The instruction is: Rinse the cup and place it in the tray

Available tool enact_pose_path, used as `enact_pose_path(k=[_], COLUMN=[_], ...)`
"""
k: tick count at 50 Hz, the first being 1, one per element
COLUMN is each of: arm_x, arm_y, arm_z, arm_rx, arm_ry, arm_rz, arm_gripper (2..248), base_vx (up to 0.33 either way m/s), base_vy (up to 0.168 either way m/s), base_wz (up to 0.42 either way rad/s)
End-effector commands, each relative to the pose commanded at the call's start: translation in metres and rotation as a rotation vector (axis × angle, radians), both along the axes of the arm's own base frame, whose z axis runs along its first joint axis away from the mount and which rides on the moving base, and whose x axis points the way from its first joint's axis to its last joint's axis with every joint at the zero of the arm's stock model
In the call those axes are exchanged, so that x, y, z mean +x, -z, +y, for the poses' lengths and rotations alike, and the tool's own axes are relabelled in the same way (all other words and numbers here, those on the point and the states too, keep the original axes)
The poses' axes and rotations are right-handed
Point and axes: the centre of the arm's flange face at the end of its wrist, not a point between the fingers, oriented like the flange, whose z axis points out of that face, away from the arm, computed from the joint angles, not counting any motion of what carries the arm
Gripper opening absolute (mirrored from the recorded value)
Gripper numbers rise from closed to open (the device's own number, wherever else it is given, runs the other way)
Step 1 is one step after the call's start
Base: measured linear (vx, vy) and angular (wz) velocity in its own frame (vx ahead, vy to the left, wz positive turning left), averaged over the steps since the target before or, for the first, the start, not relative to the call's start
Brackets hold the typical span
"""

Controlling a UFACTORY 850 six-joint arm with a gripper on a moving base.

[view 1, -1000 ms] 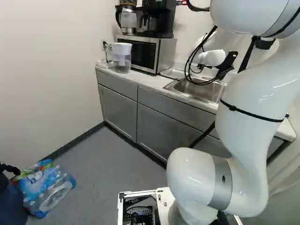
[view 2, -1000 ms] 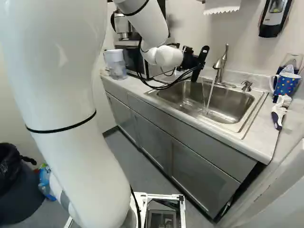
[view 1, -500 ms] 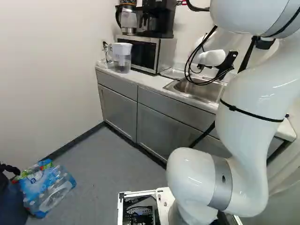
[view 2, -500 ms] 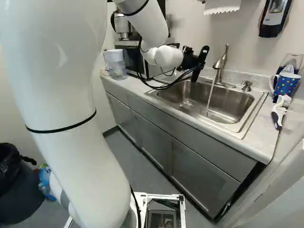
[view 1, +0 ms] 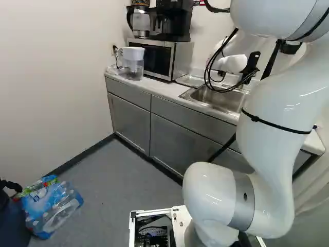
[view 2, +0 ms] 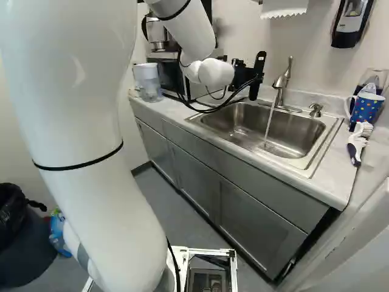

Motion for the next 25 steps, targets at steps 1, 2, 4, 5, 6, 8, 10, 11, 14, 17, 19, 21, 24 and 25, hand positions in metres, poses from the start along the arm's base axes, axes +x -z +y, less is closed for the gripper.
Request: enact_pose_path(k=[1,2,4,5,6,8,10,11,14,17,19,21,24,25], arm_x=[0.0000,0.0000,0.0000,0.0000,0.0000,0.0000,0.0000,0.0000,0.0000,0.0000,0.0000,0.0000,0.0000,0.0000], arm_y=[0.0000,0.0000,0.0000,0.0000,0.0000,0.0000,0.0000,0.0000,0.0000,0.0000,0.0000,0.0000,0.0000,0.0000], arm_z=[0.0000,0.0000,0.0000,0.0000,0.0000,0.0000,0.0000,0.0000,0.0000,0.0000,0.0000,0.0000,0.0000,0.0000], arm_rx=[-0.009,-0.019,-0.037,-0.047,-0.056,-0.074,-0.093,-0.102,-0.130,-0.158,-0.177,-0.196,-0.223,-0.233], arm_ry=[-0.002,-0.004,-0.009,-0.011,-0.013,-0.017,-0.021,-0.024,-0.030,-0.036,-0.041,-0.045,-0.051,-0.054], arm_rz=[0.004,0.009,0.017,0.022,0.026,0.035,0.043,0.048,0.061,0.074,0.083,0.091,0.104,0.109], arm_gripper=[125,125,125,125,125,125,125,125,125,125,125,125,125,125], base_vx=[0.000,0.000,0.000,0.000,0.000,0.000,0.000,0.000,0.000,0.000,0.000,0.000,0.000,0.000], base_vy=[0.000,0.000,0.000,0.000,0.000,0.000,0.000,0.000,0.000,0.000,0.000,0.000,0.000,0.000], base_wz=[0.000,0.000,0.000,0.000,0.000,0.000,0.000,0.000,0.000,0.000,0.000,0.000,0.000,0.000])
